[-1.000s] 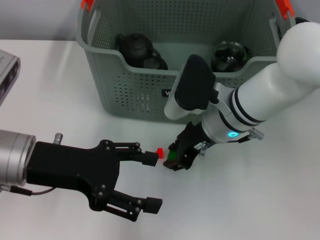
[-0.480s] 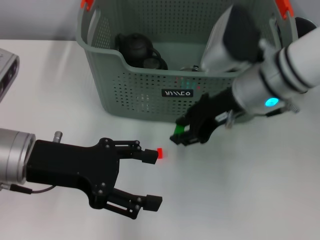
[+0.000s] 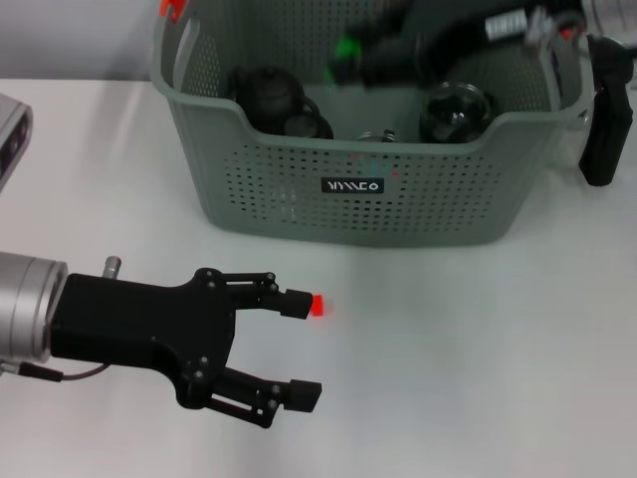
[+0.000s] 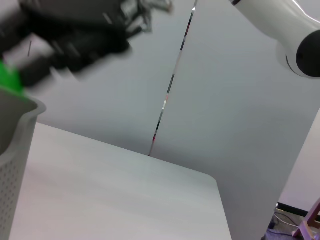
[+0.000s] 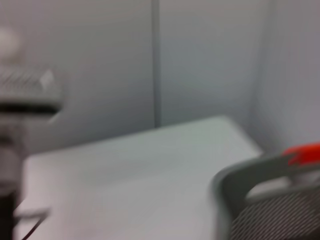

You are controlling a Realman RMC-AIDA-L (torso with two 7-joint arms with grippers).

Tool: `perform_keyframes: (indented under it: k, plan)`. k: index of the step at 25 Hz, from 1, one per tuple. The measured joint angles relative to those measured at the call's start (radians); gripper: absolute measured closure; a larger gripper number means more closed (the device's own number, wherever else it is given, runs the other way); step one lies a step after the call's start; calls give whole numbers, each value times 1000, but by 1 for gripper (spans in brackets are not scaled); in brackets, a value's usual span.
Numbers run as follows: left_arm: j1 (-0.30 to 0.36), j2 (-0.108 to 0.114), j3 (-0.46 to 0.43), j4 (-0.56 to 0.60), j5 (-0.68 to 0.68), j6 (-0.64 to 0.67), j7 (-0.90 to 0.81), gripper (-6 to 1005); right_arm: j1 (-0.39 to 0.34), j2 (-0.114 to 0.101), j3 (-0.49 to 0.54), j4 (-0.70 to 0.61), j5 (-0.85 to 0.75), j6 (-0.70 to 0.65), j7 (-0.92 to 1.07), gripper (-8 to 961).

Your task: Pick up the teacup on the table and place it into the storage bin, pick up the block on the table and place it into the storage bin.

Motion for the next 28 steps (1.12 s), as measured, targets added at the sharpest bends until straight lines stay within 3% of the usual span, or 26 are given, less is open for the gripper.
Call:
perform_keyframes:
  k: [8,13,21,24,28]
  plan:
    - [-5,0,-1,-1,-2,-5,-4,83,38,-19,21,137,-54,251,25,410]
    - [-6,0,-4,-2,-2,-7,-4,84,74,-41,31,238,-90,271,29,397]
    - [-11,1,-4,-2,2,-14,-2,84,67,-38,24,238,-96,290,21,376]
    - [-12,2,-4,-2,4,-14,-3,84,65,-36,20,238,-96,271,16,138]
    - [-9,2,-6,-2,7,-20,-1,84,61,-32,24,227,-78,156,-21,44]
